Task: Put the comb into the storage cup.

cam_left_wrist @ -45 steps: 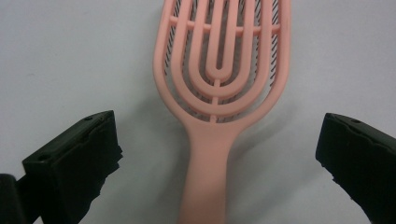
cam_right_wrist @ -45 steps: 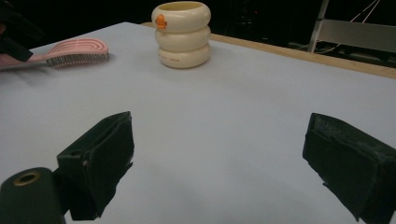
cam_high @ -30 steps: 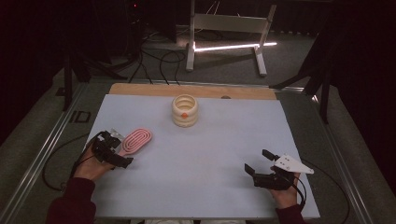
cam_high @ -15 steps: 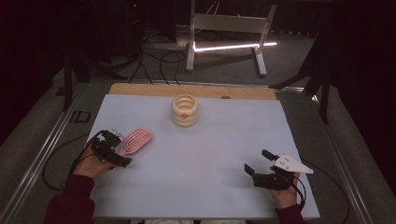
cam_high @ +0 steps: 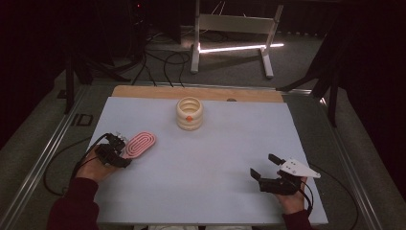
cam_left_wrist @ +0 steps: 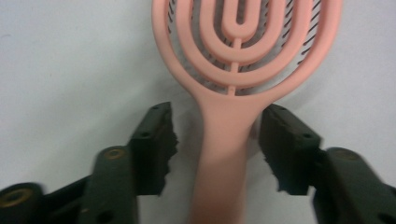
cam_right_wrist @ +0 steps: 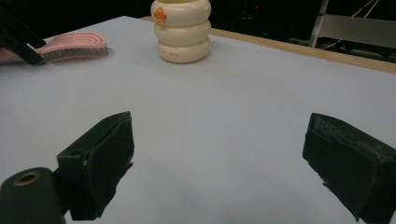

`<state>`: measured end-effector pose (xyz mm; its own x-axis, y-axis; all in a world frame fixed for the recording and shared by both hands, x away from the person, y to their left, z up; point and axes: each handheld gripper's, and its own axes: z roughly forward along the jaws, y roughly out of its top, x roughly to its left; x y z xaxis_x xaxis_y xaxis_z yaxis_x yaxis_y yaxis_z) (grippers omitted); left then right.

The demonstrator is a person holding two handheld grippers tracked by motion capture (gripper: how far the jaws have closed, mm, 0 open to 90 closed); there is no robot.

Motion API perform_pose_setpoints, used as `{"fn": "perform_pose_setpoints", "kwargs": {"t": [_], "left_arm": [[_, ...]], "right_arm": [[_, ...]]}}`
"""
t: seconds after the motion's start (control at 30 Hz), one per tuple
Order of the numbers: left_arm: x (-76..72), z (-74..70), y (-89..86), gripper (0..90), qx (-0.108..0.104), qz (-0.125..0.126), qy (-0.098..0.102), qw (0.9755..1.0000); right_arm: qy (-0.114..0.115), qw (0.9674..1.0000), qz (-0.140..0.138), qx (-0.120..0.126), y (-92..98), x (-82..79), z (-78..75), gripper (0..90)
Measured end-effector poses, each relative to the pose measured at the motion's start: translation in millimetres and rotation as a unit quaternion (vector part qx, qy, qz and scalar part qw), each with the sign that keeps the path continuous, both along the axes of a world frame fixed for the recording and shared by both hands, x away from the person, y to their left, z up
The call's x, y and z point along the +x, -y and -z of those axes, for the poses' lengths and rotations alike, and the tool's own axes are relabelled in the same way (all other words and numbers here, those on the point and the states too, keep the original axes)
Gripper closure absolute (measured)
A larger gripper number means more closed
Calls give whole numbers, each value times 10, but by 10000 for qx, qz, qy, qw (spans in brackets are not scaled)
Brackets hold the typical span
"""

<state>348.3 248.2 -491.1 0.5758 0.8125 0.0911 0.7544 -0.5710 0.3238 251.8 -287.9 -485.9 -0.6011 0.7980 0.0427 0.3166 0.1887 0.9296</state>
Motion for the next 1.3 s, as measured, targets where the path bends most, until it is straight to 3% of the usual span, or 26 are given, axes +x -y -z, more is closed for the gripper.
{"fn": "perform_pose_setpoints", "kwargs": {"t": [0.33, 0.53, 1.3], "left_arm": [[73, 4, -5, 628, -205, -73, -390, 9990], [91, -5, 9, 671, -170, -86, -505, 9985], [71, -31, 16, 699, -126, -161, -357, 9992]], "right_arm": [[0, 10000, 12, -32, -2, 4, 4, 88], [-6, 10000, 15, -28, 3, 0, -1, 88], [-58, 10000, 6, -51, -11, 15, 18, 88]]}}
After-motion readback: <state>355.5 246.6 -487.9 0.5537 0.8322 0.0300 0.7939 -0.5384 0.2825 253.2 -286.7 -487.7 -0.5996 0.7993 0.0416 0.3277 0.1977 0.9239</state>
